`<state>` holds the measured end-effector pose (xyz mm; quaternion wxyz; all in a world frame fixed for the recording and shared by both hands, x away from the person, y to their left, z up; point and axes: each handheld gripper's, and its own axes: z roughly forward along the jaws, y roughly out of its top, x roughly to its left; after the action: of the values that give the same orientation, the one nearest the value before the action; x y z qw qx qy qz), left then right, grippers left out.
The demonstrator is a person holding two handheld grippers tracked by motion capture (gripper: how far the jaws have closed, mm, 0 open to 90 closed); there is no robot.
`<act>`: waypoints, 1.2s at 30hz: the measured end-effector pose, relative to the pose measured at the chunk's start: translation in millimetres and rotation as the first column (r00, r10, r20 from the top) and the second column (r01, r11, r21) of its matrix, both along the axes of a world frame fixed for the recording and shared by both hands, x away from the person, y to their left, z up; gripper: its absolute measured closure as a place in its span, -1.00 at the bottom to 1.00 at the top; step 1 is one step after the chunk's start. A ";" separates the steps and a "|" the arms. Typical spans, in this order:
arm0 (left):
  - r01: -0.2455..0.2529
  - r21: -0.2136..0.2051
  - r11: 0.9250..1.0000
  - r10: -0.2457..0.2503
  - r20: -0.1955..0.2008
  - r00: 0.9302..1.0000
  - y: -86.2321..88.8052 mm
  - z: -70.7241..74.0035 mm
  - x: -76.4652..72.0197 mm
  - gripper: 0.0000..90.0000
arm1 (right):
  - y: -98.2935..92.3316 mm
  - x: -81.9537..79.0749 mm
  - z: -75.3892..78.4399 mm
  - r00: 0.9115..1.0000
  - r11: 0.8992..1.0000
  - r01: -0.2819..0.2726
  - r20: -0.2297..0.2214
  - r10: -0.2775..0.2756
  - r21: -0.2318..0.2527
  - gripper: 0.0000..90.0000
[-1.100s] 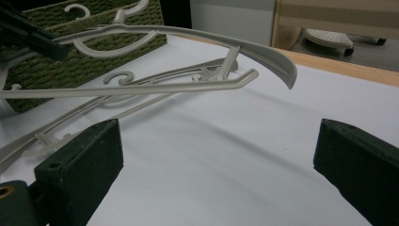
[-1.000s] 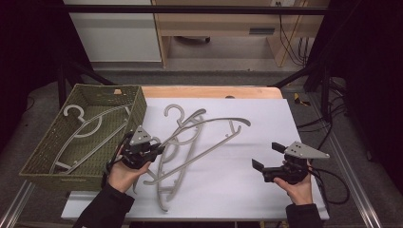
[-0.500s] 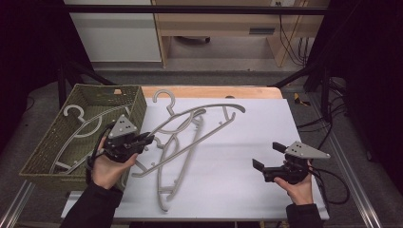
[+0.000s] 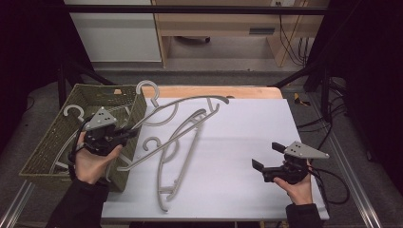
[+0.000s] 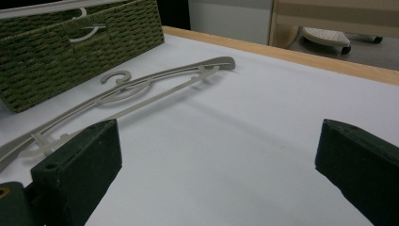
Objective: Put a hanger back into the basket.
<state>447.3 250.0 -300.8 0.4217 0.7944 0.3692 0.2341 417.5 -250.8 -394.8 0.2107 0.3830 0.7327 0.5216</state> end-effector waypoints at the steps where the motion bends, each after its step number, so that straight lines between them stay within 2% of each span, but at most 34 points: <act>1: -0.007 -0.001 1.000 0.007 0.004 1.000 2.6 0.3 0.2 0.81 | 0.0 0.0 0.0 1.000 1.000 0.000 0.000 0.000 0.000 -0.97; 7: -0.033 0.017 0.999 0.033 0.028 0.999 24.0 8.7 0.3 0.82 | 0.3 0.3 -0.3 1.000 1.000 -0.003 -0.002 0.003 -0.002 -0.97; 12: -0.051 0.006 0.999 0.051 0.046 0.998 36.9 15.5 1.1 0.82 | 0.8 0.4 -0.5 1.000 1.000 -0.003 -0.004 0.003 -0.001 -0.97; 16: -0.085 0.019 0.996 0.083 0.076 0.994 55.2 26.2 2.3 0.82 | 0.5 0.6 -0.6 1.000 1.000 -0.003 -0.003 0.003 -0.004 -0.97; 19: -0.100 0.013 0.995 0.098 0.085 0.992 61.3 29.4 3.3 0.82 | 0.5 0.6 -0.6 1.000 1.000 -0.003 -0.003 0.003 -0.004 -0.97; 21: -0.123 0.012 0.992 0.121 0.096 0.988 72.8 33.5 6.0 0.82 | 0.5 0.7 -0.7 1.000 1.000 -0.003 -0.003 0.003 -0.005 -0.97; 27: -0.161 0.012 0.987 0.159 0.110 0.981 93.0 34.7 11.6 0.82 | 0.6 1.1 -1.0 1.000 1.000 -0.002 -0.002 0.002 -0.007 -0.97; 30: -0.188 0.011 0.982 0.186 0.118 0.976 107.6 31.4 16.0 0.82 | 0.6 1.0 -1.0 1.000 1.000 -0.001 -0.004 0.001 -0.007 -0.97; 36: -0.224 0.018 0.974 0.221 0.112 0.969 131.3 21.6 22.5 0.82 | 0.8 1.5 -1.5 1.000 1.000 -0.006 -0.007 0.006 -0.010 -0.97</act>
<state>469.8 381.3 -279.1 0.4004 0.7403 0.4286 0.3286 419.0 -250.0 -396.3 0.2083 0.3816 0.7373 0.5171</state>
